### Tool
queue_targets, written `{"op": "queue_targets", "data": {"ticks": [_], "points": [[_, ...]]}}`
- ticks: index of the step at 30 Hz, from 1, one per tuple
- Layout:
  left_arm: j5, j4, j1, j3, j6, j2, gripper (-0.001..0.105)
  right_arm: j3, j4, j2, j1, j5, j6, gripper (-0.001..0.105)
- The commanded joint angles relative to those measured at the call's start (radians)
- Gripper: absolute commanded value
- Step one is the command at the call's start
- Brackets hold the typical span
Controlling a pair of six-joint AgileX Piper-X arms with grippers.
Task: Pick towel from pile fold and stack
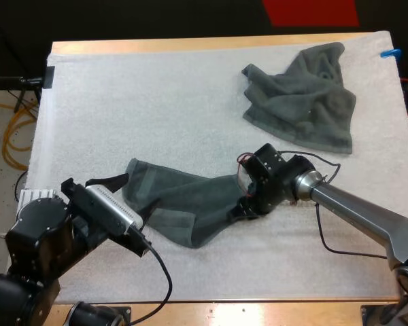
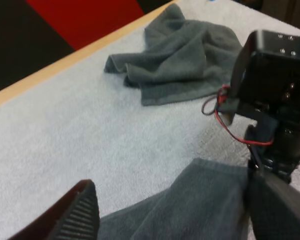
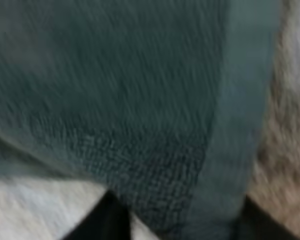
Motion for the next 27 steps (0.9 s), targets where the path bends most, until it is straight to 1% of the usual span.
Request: {"op": "queue_targets", "data": {"ticks": [1,2,5,8,9,10,12,15,18,20,22,24,27], "points": [[-0.001,-0.004,-0.006,-0.004,0.000,0.009,0.061,-0.003,-0.026,-0.009,0.001,-0.022,0.016,0.008],[-0.001,-0.004,-0.006,-0.004,0.000,0.015,0.061,-0.003,-0.029,-0.009,0.001,-0.013,0.019,0.001],[0.008,0.002,-0.006,-0.004,0.000,0.034,0.061,-0.003,-0.002,-0.010,0.001,0.039,0.020,0.001],[0.014,0.003,-0.006,-0.004,0.000,0.049,0.061,-0.003,0.075,-0.016,-0.004,0.197,0.018,0.001],[0.015,0.003,-0.008,-0.004,0.000,0.055,0.061,-0.003,0.108,-0.019,-0.009,0.267,0.018,0.001],[0.020,0.003,-0.015,-0.004,0.000,0.065,0.061,-0.003,0.135,-0.020,-0.015,0.312,0.020,0.001],[0.033,0.003,-0.044,-0.004,0.000,0.090,0.061,-0.003,0.185,-0.023,-0.029,0.365,0.020,0.001],[0.048,0.003,-0.128,-0.004,0.000,0.143,0.061,-0.003,0.276,-0.027,-0.050,0.356,0.035,0.001],[0.036,-0.005,-0.221,-0.004,0.007,0.229,0.061,0.006,0.330,-0.028,-0.052,0.336,0.036,0.001],[0.004,-0.020,-0.267,-0.004,0.007,0.298,0.061,0.020,0.319,-0.037,-0.052,0.321,0.041,0.001],[-0.068,-0.041,-0.313,-0.004,0.007,0.397,0.061,0.042,0.297,-0.048,-0.052,0.316,0.064,0.001],[-0.110,-0.062,-0.331,-0.004,0.007,0.480,0.061,0.059,0.286,-0.065,-0.052,0.316,0.075,0.001],[-0.115,-0.099,-0.337,-0.004,0.006,0.605,0.061,0.080,0.275,-0.089,-0.052,0.316,0.082,0.001]]}}
